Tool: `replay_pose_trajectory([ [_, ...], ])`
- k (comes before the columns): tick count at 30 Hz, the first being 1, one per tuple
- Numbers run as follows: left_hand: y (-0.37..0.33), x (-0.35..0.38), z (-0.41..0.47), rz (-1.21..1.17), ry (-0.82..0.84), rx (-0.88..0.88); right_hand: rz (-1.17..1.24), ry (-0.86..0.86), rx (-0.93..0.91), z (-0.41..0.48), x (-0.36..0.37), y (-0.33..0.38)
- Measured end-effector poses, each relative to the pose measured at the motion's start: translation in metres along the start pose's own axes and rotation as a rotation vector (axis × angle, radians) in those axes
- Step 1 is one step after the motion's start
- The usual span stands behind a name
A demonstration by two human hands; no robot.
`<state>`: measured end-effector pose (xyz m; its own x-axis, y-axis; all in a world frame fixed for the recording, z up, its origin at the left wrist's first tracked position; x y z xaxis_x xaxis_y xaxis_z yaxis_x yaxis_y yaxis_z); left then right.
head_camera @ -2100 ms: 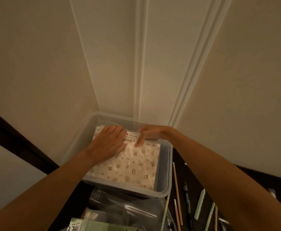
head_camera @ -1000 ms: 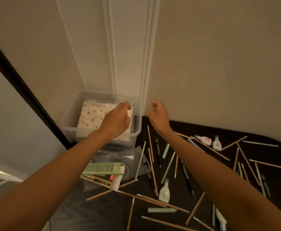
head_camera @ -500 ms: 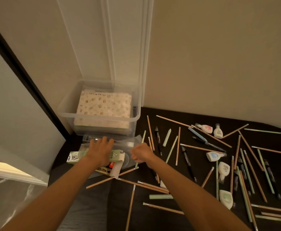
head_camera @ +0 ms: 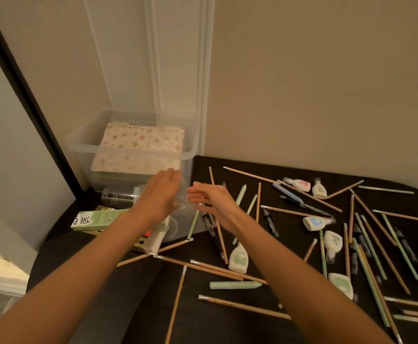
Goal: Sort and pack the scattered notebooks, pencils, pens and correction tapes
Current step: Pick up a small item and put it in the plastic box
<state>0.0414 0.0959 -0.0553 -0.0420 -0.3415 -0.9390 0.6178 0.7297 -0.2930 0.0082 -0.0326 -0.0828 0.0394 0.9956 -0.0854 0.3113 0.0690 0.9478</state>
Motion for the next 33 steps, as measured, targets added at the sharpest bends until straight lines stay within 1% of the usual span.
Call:
replay_pose_trajectory([
  [2, -0.023, 0.004, 0.001, -0.06, -0.069, 0.033, -0.009, -0.009, -0.105, -0.014, -0.016, -0.004],
  [5, -0.061, 0.012, -0.004, -0.133, -0.161, 0.13, -0.009, -0.086, -0.22, -0.04, -0.041, -0.013],
  [7, -0.089, 0.021, -0.016, -0.184, -0.228, 0.201, 0.03, -0.132, -0.278, -0.064, -0.06, -0.027],
  [10, -0.129, 0.035, -0.034, -0.236, -0.287, 0.276, 0.092, -0.142, -0.316, -0.103, -0.083, -0.044],
  [12, -0.156, 0.045, -0.046, -0.222, -0.274, 0.324, 0.069, -0.143, -0.306, -0.131, -0.095, -0.058],
  [17, -0.21, 0.062, -0.065, -0.284, -0.218, 0.416, 0.045, -0.237, -0.316, -0.186, -0.131, -0.083],
  [20, -0.236, 0.068, -0.072, -0.359, -0.152, 0.496, 0.136, -0.261, -0.313, -0.209, -0.15, -0.097],
  [23, -0.253, 0.074, -0.078, -0.471, -0.087, 0.48, 0.233, -0.247, -0.267, -0.223, -0.165, -0.105],
  [25, -0.26, 0.076, -0.08, -0.546, -0.12, 0.433, 0.238, -0.23, -0.238, -0.228, -0.17, -0.107],
  [27, -0.264, 0.078, -0.081, -0.577, -0.19, 0.389, 0.249, -0.195, -0.228, -0.229, -0.172, -0.109],
  [30, -0.264, 0.086, -0.08, -0.465, -0.223, 0.374, 0.275, -0.169, -0.217, -0.225, -0.175, -0.11],
  [33, -0.258, 0.092, -0.077, -0.326, -0.163, 0.309, 0.325, -0.187, -0.201, -0.219, -0.177, -0.114],
])
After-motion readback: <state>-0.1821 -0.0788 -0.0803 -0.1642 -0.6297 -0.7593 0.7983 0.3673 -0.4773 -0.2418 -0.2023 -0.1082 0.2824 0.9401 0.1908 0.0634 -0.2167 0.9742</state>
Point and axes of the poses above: each hand's wrist, its own z-axis towards the middle knuckle, its own x-axis out of the palm, y = z × x, the point moved 3 cm from there along z, towards the middle knuckle, and after that the axes turned 11 degrees about -z, right-handed, at the moved point
